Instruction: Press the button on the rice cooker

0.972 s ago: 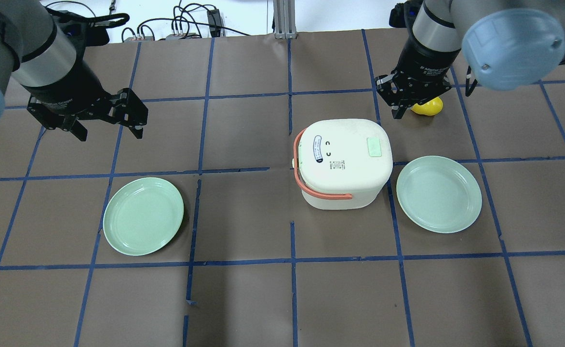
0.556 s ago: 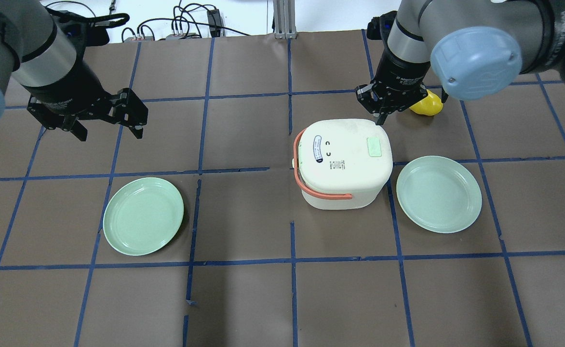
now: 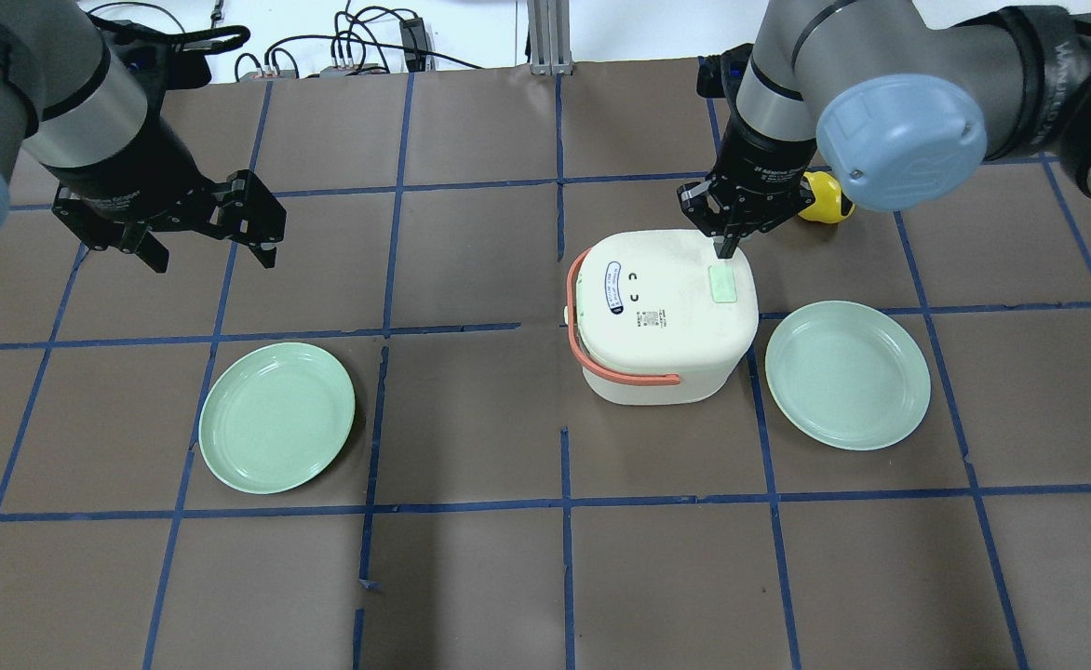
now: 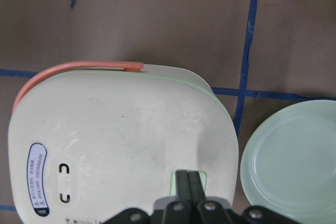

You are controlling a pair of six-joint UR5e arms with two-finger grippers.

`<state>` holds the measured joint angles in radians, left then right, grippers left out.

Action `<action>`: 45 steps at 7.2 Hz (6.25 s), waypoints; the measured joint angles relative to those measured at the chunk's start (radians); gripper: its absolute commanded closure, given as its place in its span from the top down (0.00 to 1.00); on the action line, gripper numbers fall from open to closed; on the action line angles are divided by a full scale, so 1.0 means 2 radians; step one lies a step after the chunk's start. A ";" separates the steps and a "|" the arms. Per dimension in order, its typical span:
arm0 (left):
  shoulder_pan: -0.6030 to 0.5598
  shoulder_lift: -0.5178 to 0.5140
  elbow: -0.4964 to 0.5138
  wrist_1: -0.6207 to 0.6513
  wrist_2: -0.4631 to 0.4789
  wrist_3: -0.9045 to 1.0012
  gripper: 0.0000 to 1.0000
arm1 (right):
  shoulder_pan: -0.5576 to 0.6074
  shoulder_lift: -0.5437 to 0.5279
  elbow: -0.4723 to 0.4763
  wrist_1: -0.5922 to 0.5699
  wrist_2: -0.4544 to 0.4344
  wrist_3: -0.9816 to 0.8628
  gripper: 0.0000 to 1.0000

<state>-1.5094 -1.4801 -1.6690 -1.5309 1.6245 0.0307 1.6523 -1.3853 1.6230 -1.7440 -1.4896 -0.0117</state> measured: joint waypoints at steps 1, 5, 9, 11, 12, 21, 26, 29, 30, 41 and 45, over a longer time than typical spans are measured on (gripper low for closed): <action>0.000 0.000 0.000 0.000 0.000 0.000 1.00 | 0.000 -0.001 0.002 0.000 0.000 0.000 0.08; 0.000 0.000 0.000 0.000 0.000 0.000 1.00 | 0.000 -0.003 0.022 -0.008 0.001 -0.001 0.08; 0.000 0.000 0.000 0.000 0.000 0.000 1.00 | 0.000 0.000 0.025 -0.014 0.000 -0.001 0.08; 0.000 0.000 0.000 0.000 0.000 0.000 1.00 | 0.000 0.002 0.025 -0.016 0.000 -0.001 0.08; 0.000 0.000 0.000 0.000 0.000 0.000 1.00 | 0.000 0.003 0.025 -0.017 0.000 -0.001 0.08; 0.000 0.000 0.000 0.000 0.000 0.000 1.00 | -0.007 -0.064 -0.038 0.054 -0.009 -0.003 0.22; 0.000 0.000 0.000 0.000 0.000 0.000 1.00 | -0.068 -0.066 -0.048 0.061 -0.009 -0.049 0.20; 0.000 0.000 0.000 0.000 0.000 0.000 1.00 | -0.071 -0.070 -0.068 0.065 -0.026 -0.056 1.00; 0.000 0.000 0.000 0.000 0.000 0.000 1.00 | -0.070 -0.070 -0.077 0.069 -0.027 -0.057 1.00; 0.000 0.000 0.000 -0.001 0.000 0.000 1.00 | -0.048 -0.067 -0.081 0.082 -0.023 -0.054 1.00; 0.000 0.000 0.000 0.000 0.000 0.000 1.00 | -0.043 -0.063 -0.085 0.081 -0.024 -0.057 1.00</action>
<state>-1.5095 -1.4803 -1.6689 -1.5309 1.6245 0.0307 1.5657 -1.5110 1.4537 -1.5822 -1.5373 -0.1262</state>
